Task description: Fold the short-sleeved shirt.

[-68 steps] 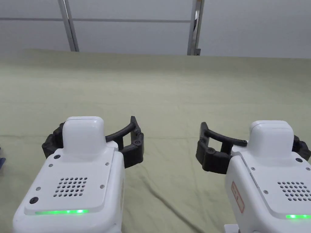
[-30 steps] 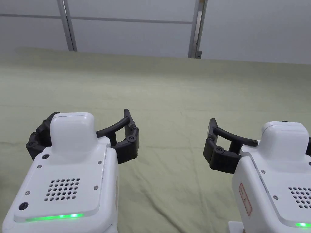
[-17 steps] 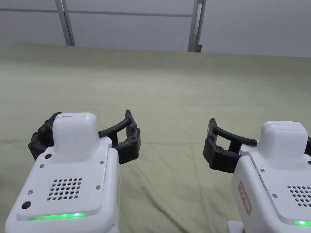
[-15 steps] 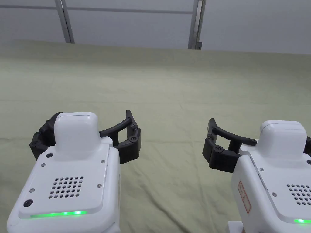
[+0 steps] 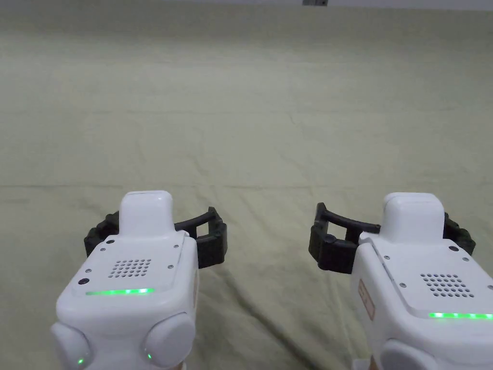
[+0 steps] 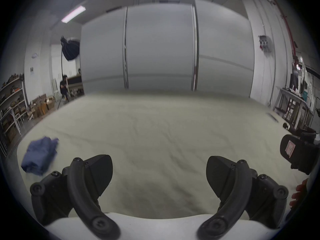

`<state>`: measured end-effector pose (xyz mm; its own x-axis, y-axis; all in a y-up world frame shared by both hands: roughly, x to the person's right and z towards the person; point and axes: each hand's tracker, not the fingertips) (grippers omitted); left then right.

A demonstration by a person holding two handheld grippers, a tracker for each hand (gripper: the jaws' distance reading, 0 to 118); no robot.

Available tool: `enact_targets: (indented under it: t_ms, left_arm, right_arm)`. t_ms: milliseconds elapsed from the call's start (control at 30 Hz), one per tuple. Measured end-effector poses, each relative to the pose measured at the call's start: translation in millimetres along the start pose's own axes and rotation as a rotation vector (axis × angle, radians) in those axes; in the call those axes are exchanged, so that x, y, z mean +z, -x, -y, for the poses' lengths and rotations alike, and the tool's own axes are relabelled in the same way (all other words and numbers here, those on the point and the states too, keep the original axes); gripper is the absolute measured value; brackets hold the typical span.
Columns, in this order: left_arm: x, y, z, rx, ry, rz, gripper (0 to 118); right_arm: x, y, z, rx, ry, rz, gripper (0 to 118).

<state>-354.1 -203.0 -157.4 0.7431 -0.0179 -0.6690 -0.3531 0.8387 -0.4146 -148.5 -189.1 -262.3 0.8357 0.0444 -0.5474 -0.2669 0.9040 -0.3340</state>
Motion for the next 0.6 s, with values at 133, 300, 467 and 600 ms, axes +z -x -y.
enact_targets:
  t_ms: [133, 300, 467, 600]
  left_arm:
    - [-58, -6, 28, -0.021, 0.292, -0.001, 117]
    - [-74, -10, 19, -0.026, 0.317, -0.011, 118]
    - [-71, -8, 18, -0.015, 0.304, 0.0, 118]
    - [-70, -9, 18, -0.018, 0.3, -0.003, 118]
  right_arm:
    - [-50, 5, 39, 0.009, 0.207, 0.012, 118]
    - [-97, -4, 18, -0.041, 0.453, -0.04, 118]
    - [-90, -1, 24, -0.022, 0.442, -0.021, 118]
    - [-91, 0, 26, -0.019, 0.448, -0.024, 118]
